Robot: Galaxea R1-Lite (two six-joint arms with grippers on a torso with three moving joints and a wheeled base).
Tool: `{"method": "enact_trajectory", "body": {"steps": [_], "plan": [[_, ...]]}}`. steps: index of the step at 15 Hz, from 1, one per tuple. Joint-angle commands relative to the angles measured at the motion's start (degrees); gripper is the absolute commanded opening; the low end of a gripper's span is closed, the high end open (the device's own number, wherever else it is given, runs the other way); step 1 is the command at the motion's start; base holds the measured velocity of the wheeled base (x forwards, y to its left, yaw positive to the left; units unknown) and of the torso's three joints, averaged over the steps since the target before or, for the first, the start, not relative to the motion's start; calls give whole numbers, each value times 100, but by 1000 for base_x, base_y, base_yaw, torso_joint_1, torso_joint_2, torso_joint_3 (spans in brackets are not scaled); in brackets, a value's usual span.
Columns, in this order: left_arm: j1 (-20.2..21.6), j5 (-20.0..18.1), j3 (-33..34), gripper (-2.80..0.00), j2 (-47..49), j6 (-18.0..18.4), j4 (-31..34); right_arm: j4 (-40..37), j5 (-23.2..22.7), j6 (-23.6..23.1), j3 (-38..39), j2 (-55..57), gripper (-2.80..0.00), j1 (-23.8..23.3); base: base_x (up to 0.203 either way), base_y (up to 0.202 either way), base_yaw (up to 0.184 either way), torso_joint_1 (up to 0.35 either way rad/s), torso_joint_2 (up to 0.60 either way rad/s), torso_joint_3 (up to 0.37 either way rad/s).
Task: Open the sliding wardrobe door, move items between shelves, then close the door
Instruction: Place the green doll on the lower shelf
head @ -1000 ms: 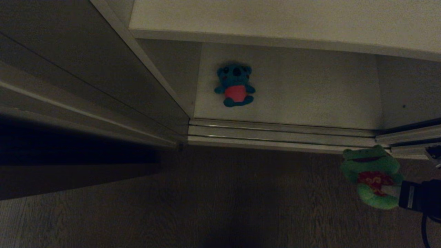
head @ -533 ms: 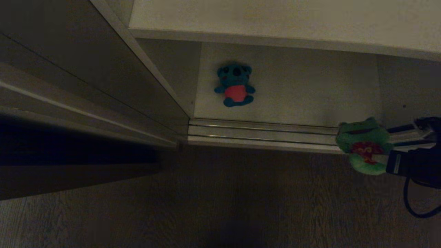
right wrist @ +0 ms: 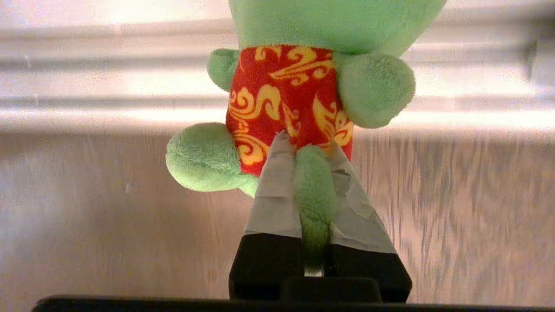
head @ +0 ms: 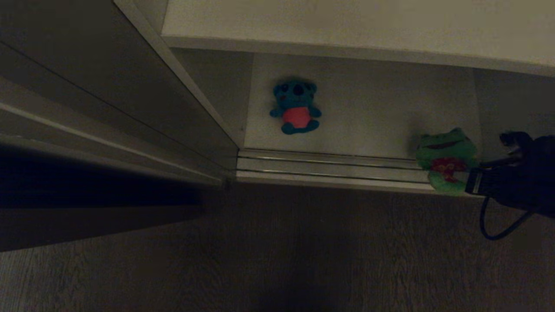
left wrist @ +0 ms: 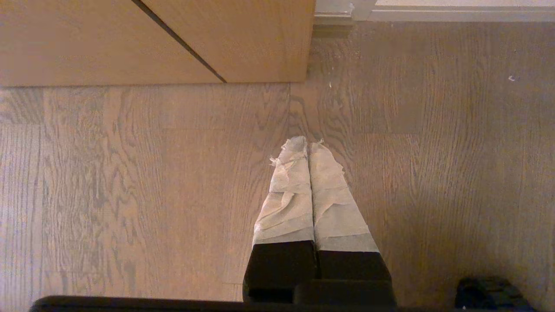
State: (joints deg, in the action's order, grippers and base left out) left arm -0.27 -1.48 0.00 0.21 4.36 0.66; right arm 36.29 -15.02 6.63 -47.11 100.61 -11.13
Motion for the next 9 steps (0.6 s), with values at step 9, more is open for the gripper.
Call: {"method": "enact_trajectory", "body": {"steps": [9], "plan": [[0,-2,0,-280,-3,3,4,121,286,-28,-1705,1299,-280,62,0,0,0,0,0,0]]}}
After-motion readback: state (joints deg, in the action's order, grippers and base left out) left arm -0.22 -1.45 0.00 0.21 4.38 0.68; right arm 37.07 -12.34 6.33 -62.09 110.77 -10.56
